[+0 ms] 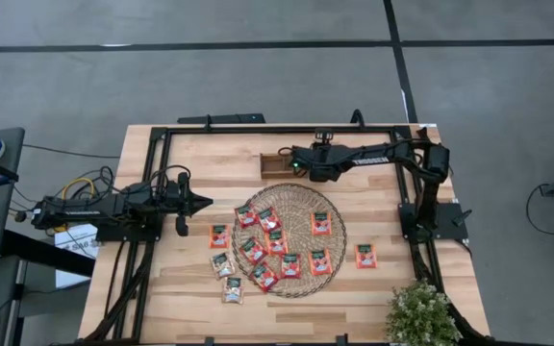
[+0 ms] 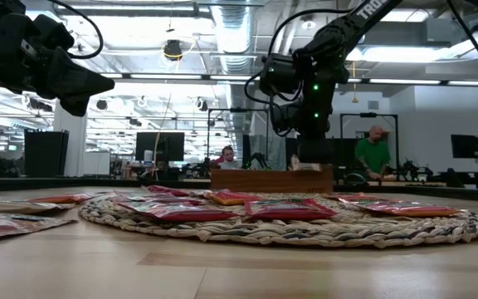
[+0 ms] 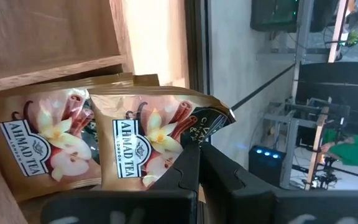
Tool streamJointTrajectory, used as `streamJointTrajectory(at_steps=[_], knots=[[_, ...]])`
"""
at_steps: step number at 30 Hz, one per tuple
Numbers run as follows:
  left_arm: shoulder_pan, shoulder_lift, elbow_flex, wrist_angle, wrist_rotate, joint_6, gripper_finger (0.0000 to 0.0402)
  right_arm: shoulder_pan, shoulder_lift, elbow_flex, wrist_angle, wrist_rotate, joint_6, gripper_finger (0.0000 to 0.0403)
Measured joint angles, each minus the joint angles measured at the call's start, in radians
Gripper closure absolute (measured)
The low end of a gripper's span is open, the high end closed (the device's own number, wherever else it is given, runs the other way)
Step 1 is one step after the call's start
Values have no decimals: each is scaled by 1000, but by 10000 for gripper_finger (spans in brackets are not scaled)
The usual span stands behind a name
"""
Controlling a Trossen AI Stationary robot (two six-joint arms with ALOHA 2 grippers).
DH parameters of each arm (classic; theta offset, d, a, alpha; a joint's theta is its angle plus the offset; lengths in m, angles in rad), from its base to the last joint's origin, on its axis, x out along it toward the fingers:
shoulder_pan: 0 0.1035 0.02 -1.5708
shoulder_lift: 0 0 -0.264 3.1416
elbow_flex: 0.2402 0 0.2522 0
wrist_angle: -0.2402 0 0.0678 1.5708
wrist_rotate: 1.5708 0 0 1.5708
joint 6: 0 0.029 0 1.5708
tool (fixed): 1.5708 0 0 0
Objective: Pick & Place Tea
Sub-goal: Put the top brown tea bag into the right slot of the wooden organizer
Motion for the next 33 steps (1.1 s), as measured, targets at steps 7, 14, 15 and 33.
streamJointTrajectory(at_steps=[7,14,15,33], knots=[[0,0,0,0,0,0,393,-1,0,0,-28,-39,1,403],[0,0,0,0,0,0,393,-1,0,0,-27,-41,1,403],[0,0,0,0,0,0,393,-1,0,0,-27,-41,1,403],[0,0,0,0,0,0,393,0,0,0,-27,-86,1,361]])
